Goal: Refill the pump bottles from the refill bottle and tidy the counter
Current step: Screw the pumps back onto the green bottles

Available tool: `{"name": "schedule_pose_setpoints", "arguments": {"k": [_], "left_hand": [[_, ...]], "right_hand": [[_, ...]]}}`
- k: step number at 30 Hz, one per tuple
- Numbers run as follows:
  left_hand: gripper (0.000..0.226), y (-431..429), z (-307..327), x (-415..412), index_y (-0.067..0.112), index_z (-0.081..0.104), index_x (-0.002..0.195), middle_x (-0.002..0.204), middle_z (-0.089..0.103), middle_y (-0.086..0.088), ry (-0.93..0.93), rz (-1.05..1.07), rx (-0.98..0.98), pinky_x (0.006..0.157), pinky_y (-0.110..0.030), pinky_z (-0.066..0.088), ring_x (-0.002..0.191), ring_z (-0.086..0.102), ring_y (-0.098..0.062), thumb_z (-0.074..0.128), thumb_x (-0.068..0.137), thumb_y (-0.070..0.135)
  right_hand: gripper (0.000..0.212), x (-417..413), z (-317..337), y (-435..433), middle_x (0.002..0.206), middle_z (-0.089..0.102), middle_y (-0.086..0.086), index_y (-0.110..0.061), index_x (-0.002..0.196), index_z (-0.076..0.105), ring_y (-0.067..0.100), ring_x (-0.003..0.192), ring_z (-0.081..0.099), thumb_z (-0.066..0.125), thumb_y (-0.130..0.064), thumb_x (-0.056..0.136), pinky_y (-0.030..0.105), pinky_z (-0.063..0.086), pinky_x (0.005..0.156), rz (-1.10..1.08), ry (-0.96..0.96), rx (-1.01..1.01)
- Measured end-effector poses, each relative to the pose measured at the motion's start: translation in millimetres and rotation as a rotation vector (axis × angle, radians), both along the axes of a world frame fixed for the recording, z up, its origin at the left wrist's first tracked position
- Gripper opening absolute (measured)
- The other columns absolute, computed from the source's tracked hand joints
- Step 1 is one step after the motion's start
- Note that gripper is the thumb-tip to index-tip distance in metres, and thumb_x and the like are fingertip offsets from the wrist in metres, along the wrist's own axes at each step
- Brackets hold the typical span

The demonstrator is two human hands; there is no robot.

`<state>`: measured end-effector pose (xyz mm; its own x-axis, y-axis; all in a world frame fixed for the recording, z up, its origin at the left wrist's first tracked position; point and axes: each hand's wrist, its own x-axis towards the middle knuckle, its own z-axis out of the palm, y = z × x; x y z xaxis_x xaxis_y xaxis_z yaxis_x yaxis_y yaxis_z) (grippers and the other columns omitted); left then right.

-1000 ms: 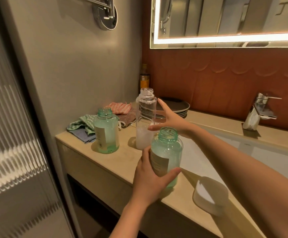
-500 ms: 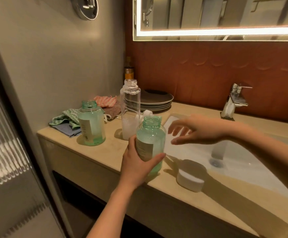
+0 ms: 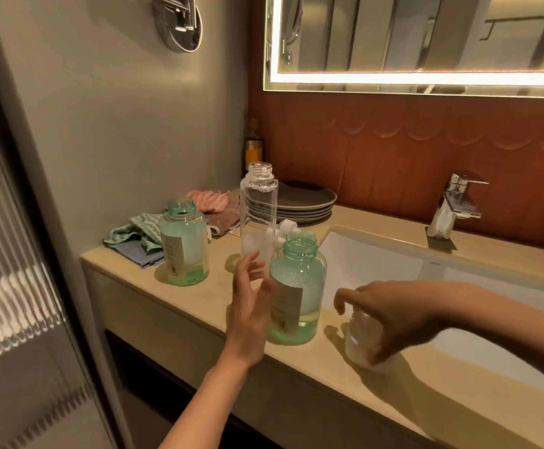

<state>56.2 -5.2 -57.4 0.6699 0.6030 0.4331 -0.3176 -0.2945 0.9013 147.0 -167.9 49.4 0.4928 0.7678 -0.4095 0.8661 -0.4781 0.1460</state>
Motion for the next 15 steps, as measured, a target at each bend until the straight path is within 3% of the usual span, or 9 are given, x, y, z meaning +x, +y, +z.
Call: {"name": "schedule_pose_setpoints", "arguments": {"k": [3, 5, 7, 10, 15], "left_hand": [[0.064, 14.7, 17.6, -2.8, 0.040, 0.038, 0.123, 0.122, 0.046, 0.012, -0.053, 0.111, -0.026, 0.094, -0.029, 0.037, 0.115, 0.047, -0.005, 0.031, 0.073, 0.079], [0.053, 25.1, 32.6, -1.0, 0.036, 0.039, 0.123, 0.123, 0.046, 0.010, -0.055, 0.156, 0.002, 0.091, -0.017, 0.035, 0.113, 0.045, -0.003, 0.039, 0.079, 0.064], [0.048, 37.9, 48.0, 6.0, 0.032, 0.038, 0.126, 0.127, 0.044, 0.007, -0.034, 0.193, 0.066, 0.093, -0.015, 0.034, 0.116, 0.042, -0.005, 0.052, 0.083, 0.048], [0.063, 49.9, 62.3, 19.3, 0.032, 0.031, 0.135, 0.135, 0.036, 0.011, 0.039, 0.190, 0.159, 0.100, -0.023, 0.028, 0.122, 0.033, -0.002, 0.068, 0.084, 0.028], [0.098, 64.0, 65.1, 45.5, 0.029, 0.011, 0.147, 0.154, 0.018, 0.005, 0.152, 0.191, 0.196, 0.102, -0.023, 0.021, 0.138, 0.021, -0.012, 0.077, 0.075, 0.027]], "right_hand": [[0.064, 15.7, 29.1, 6.3, 0.127, 0.049, -0.003, -0.031, 0.130, 0.031, 0.016, 0.106, 0.050, 0.071, -0.033, 0.080, 0.027, 0.048, 0.087, -0.019, 0.036, 0.129], [0.057, 25.9, 50.2, 11.7, 0.120, 0.052, -0.002, -0.029, 0.123, 0.036, 0.016, 0.100, 0.050, 0.072, -0.029, 0.079, 0.027, 0.046, 0.082, -0.012, 0.030, 0.266], [0.052, 39.8, 69.3, 23.2, 0.114, 0.055, 0.002, -0.025, 0.120, 0.042, 0.017, 0.094, 0.050, 0.073, -0.030, 0.078, 0.029, 0.043, 0.077, 0.025, -0.050, 0.426], [0.052, 54.5, 89.9, 45.2, 0.119, 0.056, 0.002, -0.021, 0.126, 0.047, 0.017, 0.099, 0.050, 0.070, -0.031, 0.081, 0.027, 0.041, 0.080, 0.066, -0.074, 0.649], [0.056, 69.6, 103.9, 94.7, 0.132, 0.054, 0.003, -0.019, 0.135, 0.045, 0.020, 0.113, 0.052, 0.064, -0.037, 0.085, 0.026, 0.043, 0.084, 0.133, -0.031, 0.995]]}}
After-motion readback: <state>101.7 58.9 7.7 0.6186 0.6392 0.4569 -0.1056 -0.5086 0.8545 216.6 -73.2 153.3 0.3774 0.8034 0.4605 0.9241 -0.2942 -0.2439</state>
